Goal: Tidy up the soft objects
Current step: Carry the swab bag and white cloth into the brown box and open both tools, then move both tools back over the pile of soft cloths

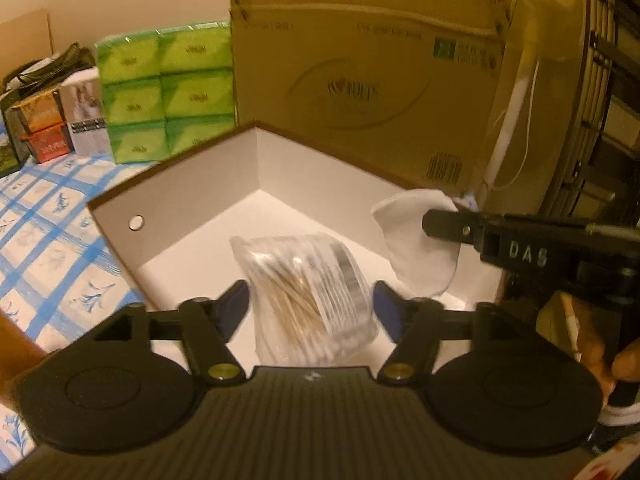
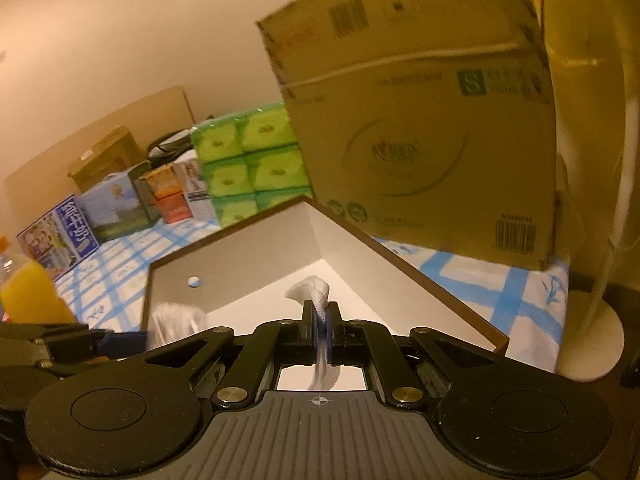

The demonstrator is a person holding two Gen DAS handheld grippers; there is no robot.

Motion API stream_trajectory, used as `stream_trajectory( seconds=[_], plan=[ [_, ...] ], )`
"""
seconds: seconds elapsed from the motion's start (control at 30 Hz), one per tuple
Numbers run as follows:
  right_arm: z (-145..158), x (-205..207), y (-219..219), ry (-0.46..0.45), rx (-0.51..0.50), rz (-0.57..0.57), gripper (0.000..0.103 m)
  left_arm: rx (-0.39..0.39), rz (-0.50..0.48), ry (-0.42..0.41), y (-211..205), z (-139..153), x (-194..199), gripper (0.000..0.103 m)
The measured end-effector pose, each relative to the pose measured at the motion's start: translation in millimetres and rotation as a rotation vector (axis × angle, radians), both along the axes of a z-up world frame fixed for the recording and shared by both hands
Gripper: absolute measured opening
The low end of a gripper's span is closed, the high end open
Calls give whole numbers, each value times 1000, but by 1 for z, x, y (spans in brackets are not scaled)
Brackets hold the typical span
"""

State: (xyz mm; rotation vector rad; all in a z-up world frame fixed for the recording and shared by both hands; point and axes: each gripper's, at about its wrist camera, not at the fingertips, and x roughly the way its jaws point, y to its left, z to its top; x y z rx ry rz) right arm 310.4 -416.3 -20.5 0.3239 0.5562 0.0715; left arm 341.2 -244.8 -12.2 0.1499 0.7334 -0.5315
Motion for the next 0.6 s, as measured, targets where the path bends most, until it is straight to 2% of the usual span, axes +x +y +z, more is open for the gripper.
stream_trajectory(
  seconds=[0.03,0.1,0.13,0.17,0.43,0.6],
  plan=[
    [-3,4,-4,16,14,4,11,7,2,-1,-2,-3,2,71],
    [-9,11,-12,49,45,8,32,23,9,2,-4,-7,6,74],
    [-10,12,-14,56,55,2,48,29,13,5,-4,-8,7,74],
    [-11,11,-17,50,64,-7,53,30,18,9,-3,-9,8,74],
    [3,-12,-19,29,93,-13,54,-14,55,39,26,2,-5,74],
    [20,-39,-4,9,106,-3,55,-38,73,45,53,18,-32,73]
  ],
)
